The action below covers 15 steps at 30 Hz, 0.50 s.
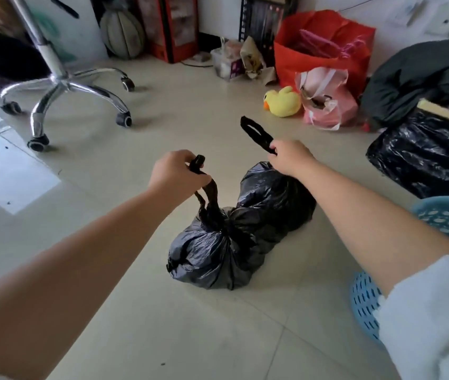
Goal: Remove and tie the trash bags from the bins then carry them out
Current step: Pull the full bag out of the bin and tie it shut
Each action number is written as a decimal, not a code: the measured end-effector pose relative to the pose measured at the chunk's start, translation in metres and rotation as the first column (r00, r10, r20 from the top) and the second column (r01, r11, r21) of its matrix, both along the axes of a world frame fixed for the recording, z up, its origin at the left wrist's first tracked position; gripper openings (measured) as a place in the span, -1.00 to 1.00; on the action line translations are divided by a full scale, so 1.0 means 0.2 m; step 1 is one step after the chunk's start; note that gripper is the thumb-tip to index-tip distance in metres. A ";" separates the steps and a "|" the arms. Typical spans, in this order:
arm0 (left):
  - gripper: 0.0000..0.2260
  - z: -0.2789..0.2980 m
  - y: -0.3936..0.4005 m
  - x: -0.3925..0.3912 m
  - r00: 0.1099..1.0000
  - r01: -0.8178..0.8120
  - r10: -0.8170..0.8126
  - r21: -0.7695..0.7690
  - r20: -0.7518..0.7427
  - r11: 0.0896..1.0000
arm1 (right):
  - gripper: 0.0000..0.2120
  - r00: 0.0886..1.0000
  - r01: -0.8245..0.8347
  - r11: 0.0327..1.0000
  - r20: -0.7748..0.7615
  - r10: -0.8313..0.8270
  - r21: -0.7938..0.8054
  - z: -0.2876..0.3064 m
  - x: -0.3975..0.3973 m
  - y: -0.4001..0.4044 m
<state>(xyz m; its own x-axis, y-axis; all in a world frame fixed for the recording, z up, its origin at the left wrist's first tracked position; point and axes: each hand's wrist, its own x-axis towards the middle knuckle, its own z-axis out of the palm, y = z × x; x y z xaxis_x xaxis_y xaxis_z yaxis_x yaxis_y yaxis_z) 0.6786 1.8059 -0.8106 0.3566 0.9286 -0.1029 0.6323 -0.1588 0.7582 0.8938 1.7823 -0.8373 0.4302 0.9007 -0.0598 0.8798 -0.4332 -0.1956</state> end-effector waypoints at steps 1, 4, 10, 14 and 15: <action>-0.82 0.00 0.02 0.00 1.000 -0.018 0.018 0.014 -0.006 1.000 | -0.65 1.000 0.007 1.000 -0.007 -0.007 0.017 0.00 0.03 0.10; -0.84 0.00 0.08 0.00 0.994 -0.026 0.036 0.098 -0.107 0.995 | -0.49 0.999 0.010 1.000 -0.052 -0.008 0.025 -0.04 0.07 0.33; -0.76 0.00 0.14 0.02 0.948 -0.036 0.077 0.134 -0.310 0.990 | -0.53 0.972 -0.162 0.976 0.146 0.183 -0.145 -0.13 0.02 0.48; -0.75 0.01 0.14 0.02 0.830 0.055 0.029 0.133 -0.557 0.990 | -0.80 0.962 -0.189 0.973 0.175 0.211 -0.134 -0.09 0.00 0.44; -0.74 0.02 0.13 0.02 0.793 0.075 0.014 0.120 -0.609 0.990 | -0.80 0.968 -0.189 0.974 0.144 0.206 -0.122 -0.06 -0.01 0.41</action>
